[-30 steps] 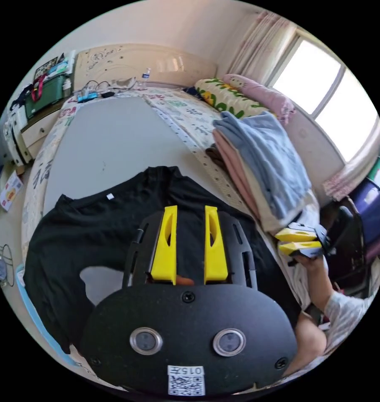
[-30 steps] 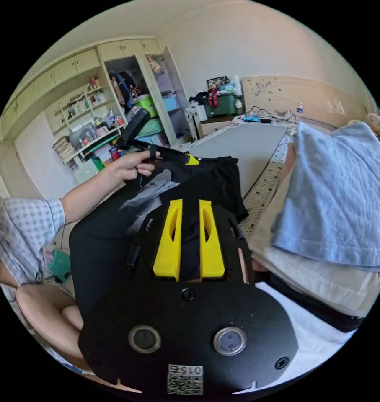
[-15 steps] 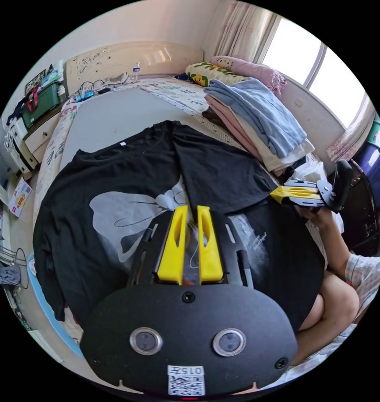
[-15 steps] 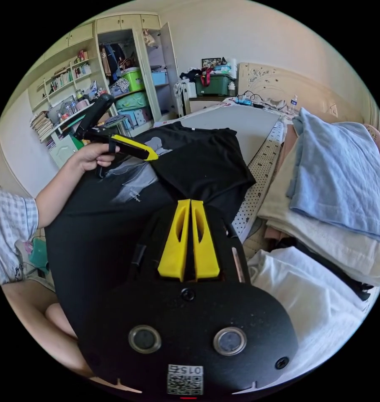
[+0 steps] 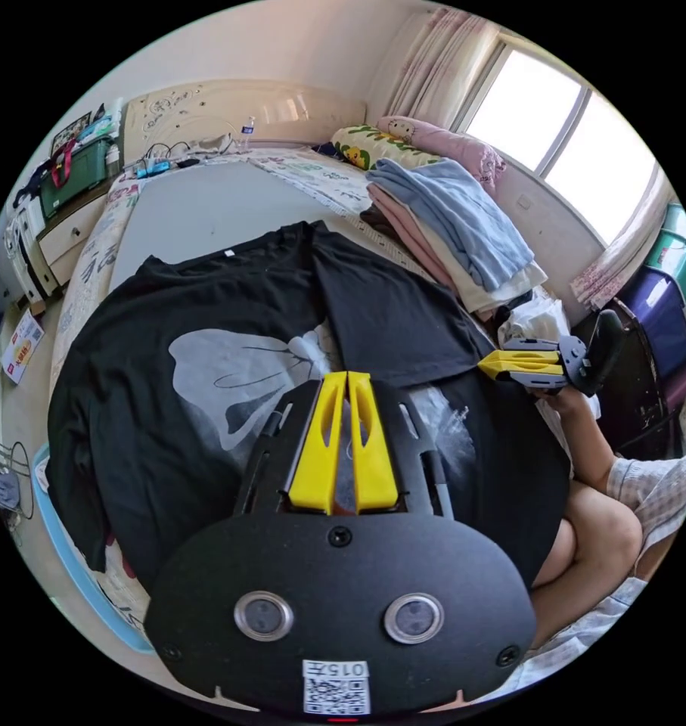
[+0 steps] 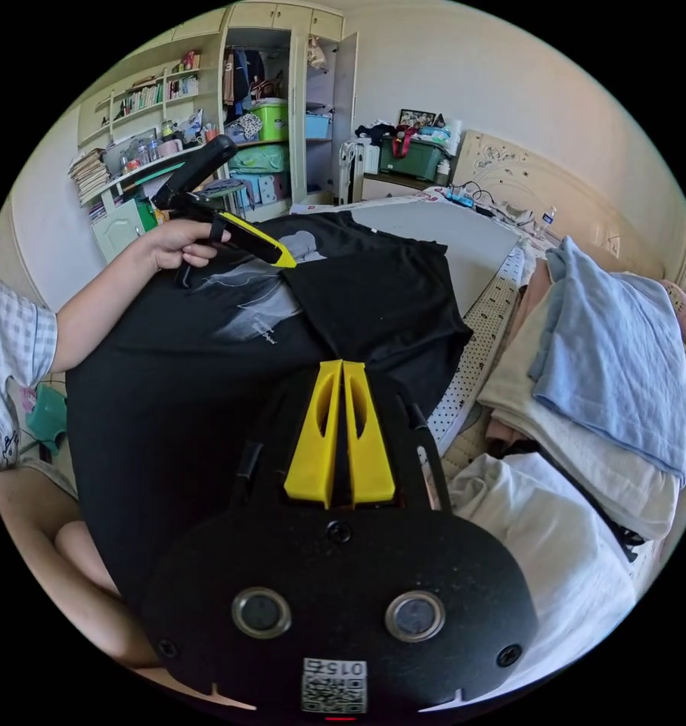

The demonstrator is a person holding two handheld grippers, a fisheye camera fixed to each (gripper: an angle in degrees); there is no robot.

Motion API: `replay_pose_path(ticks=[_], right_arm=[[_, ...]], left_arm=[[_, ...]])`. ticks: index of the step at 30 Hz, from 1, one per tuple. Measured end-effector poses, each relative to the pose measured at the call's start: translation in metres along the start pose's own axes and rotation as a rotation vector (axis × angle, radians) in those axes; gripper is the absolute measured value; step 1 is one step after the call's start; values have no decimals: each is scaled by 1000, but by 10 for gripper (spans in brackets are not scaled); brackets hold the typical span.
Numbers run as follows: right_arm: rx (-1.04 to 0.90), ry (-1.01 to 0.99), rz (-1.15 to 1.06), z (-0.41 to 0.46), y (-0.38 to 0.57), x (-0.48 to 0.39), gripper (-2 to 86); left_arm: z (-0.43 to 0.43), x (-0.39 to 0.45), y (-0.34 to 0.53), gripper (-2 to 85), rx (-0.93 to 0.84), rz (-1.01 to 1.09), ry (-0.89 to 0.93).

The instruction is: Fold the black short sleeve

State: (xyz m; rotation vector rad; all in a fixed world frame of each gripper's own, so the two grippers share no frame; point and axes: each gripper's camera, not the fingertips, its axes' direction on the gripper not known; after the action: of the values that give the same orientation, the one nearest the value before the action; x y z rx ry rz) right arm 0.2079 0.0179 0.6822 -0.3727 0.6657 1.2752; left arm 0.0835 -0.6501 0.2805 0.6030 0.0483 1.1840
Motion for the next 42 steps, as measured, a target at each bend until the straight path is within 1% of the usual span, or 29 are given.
replay_pose_path(ticks=[6,9,12,14,15,17,18,20,21,23,24,25,26,27,29,32,34,35,37,39,41,42], right_arm=[[-9,-52,29,-60,17,16,-10],[46,-54,73,-112,37,23,-10],[109,-58,150,-183,67,23,-9],[189,-69,202,-249,106,11,-8],[209,-64,219,-265,118,6,-8],[295,-14,302,-325,169,-18,-7],[324,4,324,-338,183,-25,-7],[468,94,386,-382,233,-54,-6],[507,120,397,-391,243,-61,-6],[613,244,392,-421,264,-79,-6],[613,257,380,-427,263,-82,-6],[598,238,341,-438,258,-87,-6],[584,175,299,-445,252,-93,-5],[577,136,270,-447,249,-97,-5],[515,15,140,-459,235,-118,-5],[552,-62,93,-484,230,-136,-5],[588,-122,127,-495,227,-137,-5],[617,-186,162,-500,224,-133,-5],[635,-251,175,-503,220,-128,-4],[612,-223,192,-501,219,-125,-3],[556,-96,202,-501,225,-115,1],[538,-66,215,-502,227,-110,2]], left_arm=[[-16,3,14,7,-36,0,-6],[-28,9,23,25,-46,17,-29],[-51,13,29,51,-55,15,-81],[-88,7,38,58,43,-73,-70],[-98,5,41,60,76,-103,-51],[-149,2,64,64,211,-202,57],[-163,5,72,65,245,-211,76],[-221,29,120,64,367,-218,65],[-234,37,135,64,387,-212,48],[-274,68,203,63,427,-192,-52],[-282,75,221,64,426,-195,-87],[-296,87,260,64,417,-214,-158],[-307,98,299,62,400,-234,-220],[-313,103,320,61,394,-247,-249],[-331,121,401,61,393,-300,-351],[-351,134,484,82,385,-423,-424],[-364,137,518,82,419,-507,-435],[-370,136,533,81,436,-549,-417],[-375,132,549,77,457,-606,-377],[-374,127,561,69,470,-660,-308],[-370,126,576,57,476,-711,-200],[-369,129,580,57,483,-707,-186]])
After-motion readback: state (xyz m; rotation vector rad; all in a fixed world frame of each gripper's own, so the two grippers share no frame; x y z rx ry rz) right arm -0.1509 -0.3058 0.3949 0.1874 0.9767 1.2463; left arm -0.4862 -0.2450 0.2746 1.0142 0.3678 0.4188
